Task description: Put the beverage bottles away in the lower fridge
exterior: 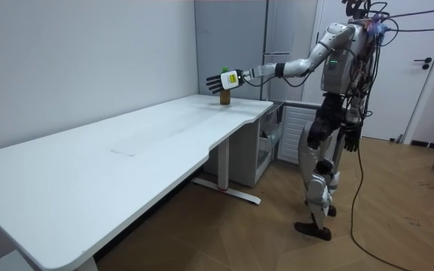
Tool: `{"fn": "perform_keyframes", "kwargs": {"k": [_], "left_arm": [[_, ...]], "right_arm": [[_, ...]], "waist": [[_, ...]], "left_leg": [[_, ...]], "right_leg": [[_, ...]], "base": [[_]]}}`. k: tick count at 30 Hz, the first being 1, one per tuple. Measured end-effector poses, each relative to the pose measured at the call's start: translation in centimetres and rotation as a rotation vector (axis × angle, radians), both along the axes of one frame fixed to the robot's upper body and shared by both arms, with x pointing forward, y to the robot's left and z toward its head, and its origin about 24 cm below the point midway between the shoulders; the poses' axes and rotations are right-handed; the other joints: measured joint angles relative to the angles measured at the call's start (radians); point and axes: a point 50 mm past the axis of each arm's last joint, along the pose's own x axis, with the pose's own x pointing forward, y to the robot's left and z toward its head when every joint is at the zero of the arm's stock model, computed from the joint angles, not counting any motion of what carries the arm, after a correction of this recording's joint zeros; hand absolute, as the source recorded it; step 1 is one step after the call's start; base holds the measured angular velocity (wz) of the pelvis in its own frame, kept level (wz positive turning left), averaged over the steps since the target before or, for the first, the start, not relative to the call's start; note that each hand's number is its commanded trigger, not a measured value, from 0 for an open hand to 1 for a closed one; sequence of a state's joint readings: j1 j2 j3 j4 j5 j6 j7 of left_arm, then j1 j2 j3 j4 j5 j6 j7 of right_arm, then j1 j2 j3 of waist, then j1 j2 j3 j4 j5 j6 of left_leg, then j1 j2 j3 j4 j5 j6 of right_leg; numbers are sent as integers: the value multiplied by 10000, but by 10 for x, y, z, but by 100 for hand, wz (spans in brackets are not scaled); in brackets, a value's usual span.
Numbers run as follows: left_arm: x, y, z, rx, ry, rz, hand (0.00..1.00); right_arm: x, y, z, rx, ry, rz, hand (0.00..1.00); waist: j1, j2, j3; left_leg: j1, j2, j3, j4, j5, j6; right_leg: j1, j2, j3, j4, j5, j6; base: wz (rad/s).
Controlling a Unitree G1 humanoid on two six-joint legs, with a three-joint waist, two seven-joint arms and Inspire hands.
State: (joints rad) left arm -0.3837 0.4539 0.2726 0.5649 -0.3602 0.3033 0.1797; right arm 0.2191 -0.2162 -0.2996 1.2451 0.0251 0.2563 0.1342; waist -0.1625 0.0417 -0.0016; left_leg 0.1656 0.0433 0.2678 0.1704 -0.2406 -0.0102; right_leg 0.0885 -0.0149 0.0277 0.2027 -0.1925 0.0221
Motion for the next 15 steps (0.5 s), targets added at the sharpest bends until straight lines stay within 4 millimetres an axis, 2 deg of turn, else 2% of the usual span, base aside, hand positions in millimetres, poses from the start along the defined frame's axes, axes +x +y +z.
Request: {"fn": "perform_keyframes", "kwargs": {"k": [6, 12, 15], "left_arm": [[8, -1, 5, -144, -81, -15, 0], [15, -1, 9, -263, -100, -10, 0], [20, -2, 13, -327, -247, 32, 0]], "right_arm": [[-4, 0, 0, -10, 214, 199, 0], [-10, -1, 1, -188, 423, 245, 0], [-10, -2, 1, -353, 429, 282, 0]], "waist": [[-29, -27, -5], [-40, -196, -88], [-53, -233, -95]], "left_leg": [[-28, 0, 0, 14, 0, 0], [-153, 17, 2, 203, -3, 0], [-148, 19, 3, 211, -4, 2]], "right_leg": [[-2, -2, -8, 4, 0, 0], [-67, -8, -5, 22, 3, -3], [-15, -10, -7, 32, 4, -4]], "base": [[0], [0], [0]]}}
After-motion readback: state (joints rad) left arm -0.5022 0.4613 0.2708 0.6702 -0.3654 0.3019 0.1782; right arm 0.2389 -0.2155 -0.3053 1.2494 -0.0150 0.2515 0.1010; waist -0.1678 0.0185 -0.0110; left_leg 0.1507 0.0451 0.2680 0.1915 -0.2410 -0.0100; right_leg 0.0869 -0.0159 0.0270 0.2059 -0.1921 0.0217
